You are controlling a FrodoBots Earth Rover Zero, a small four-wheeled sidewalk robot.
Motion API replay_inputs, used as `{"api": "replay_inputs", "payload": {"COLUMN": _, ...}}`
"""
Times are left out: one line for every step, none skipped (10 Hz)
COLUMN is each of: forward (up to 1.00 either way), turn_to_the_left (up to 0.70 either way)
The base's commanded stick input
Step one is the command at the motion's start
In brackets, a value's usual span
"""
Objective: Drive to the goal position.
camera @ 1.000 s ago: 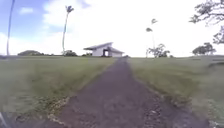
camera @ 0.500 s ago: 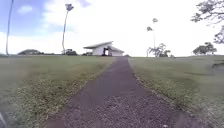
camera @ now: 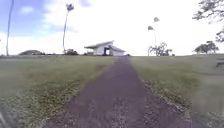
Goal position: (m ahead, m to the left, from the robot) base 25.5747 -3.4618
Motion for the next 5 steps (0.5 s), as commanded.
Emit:
{"api": "replay_inputs", "payload": {"forward": 0.70, "turn_to_the_left": 0.00}}
{"api": "replay_inputs", "payload": {"forward": 0.70, "turn_to_the_left": 0.00}}
{"api": "replay_inputs", "payload": {"forward": 0.70, "turn_to_the_left": -0.23}}
{"api": "replay_inputs", "payload": {"forward": 0.70, "turn_to_the_left": -0.35}}
{"api": "replay_inputs", "payload": {"forward": 0.70, "turn_to_the_left": -0.22}}
